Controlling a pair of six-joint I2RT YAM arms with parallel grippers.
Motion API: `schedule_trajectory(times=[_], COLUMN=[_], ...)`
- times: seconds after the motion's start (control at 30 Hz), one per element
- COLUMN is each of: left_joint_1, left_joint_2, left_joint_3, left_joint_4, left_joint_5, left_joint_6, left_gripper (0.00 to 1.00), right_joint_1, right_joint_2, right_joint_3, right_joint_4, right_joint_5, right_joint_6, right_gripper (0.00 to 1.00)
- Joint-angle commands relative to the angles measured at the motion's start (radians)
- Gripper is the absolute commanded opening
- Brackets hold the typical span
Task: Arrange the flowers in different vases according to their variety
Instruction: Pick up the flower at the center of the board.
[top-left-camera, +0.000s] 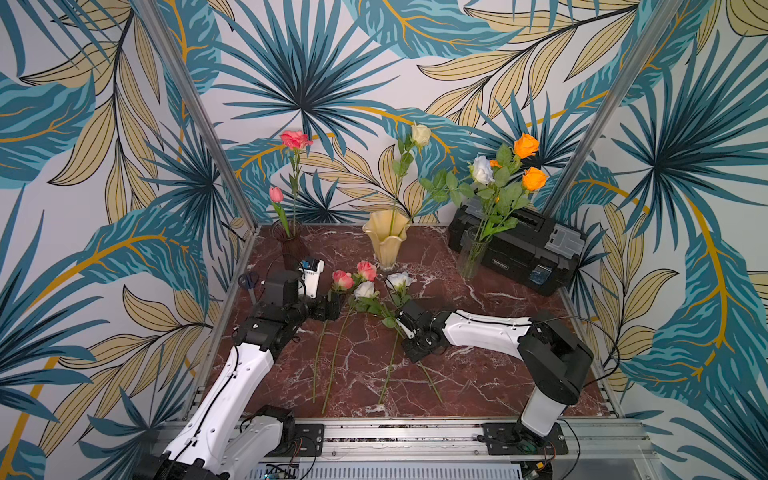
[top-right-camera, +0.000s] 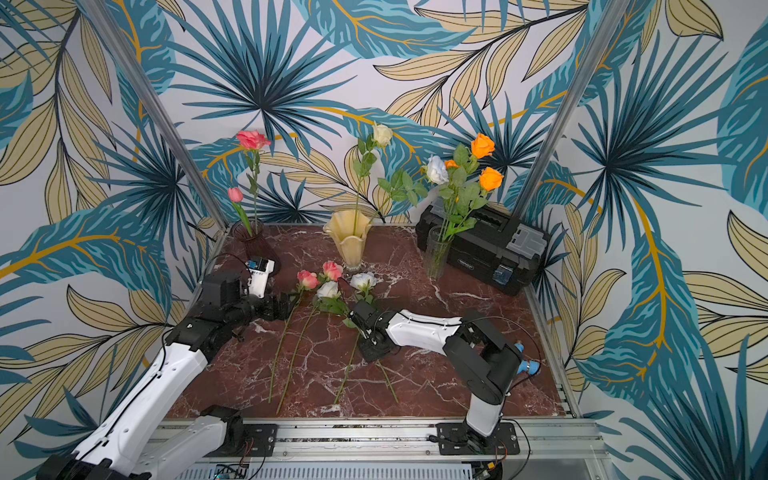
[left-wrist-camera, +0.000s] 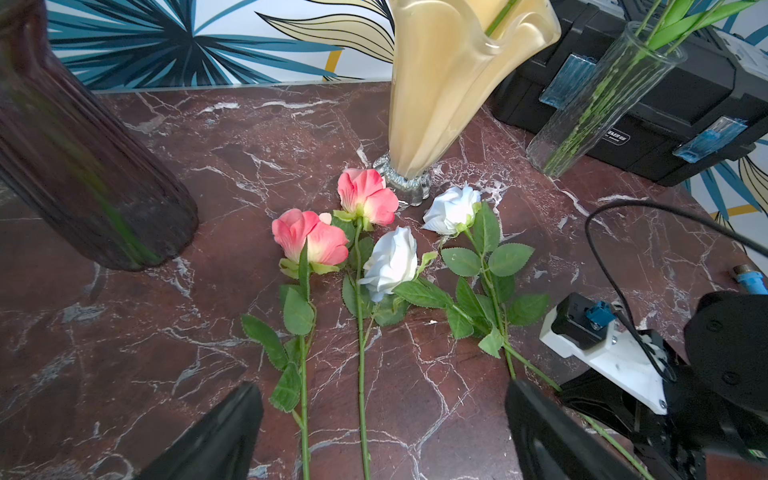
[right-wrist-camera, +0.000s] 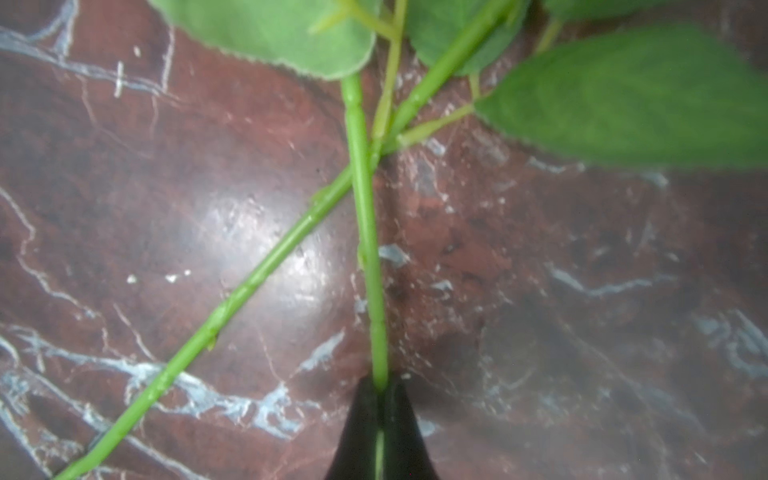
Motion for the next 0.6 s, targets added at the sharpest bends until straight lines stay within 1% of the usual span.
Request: schedule_trajectory(times=[0.0,0.23,0.4,0.47,0.53,0.57], left_joint_1=[-0.003,-0.003,-0.012,-0.027,-0.062,-0.081], left_joint_2=[-0.008,-0.033,-0.05,-0.052,-0.051,-0.048], left_joint_3=[-0.009,-0.02,-0.034,-0.037,-0.039,-0.041], left_joint_4=[-0.002,0.018,0.07,0.102,0.139,0.187], left_joint_5=[0.03,0.093,0.204,0.253,0.29,0.302], left_joint_6=[0.002,-0.003,-0.033,-0.058,-0.091,-0.107], left_gripper=[0.96,0.96,0.94,0.93,0.93,0.93], right_joint_1=[0.006,0.006,0.005,0.006,0.006,0.006], right_joint_2=[-0.091,-0.26,-0.402,-0.456,-0.509,-0.531], right_joint_3=[-0.027,-0.067,-0.101,-0.117,-0.136,-0.145], right_joint_4=[0.018,0.069,0.139,0.179,0.238,0.267], right_joint_5=[0.042,0.097,0.11,0.098,0.074,0.058], right_joint_6=[0.02,0.056,0.074,0.075,0.078,0.077], right_gripper=[0.0,0.0,0.0,0.0,0.0,0.0])
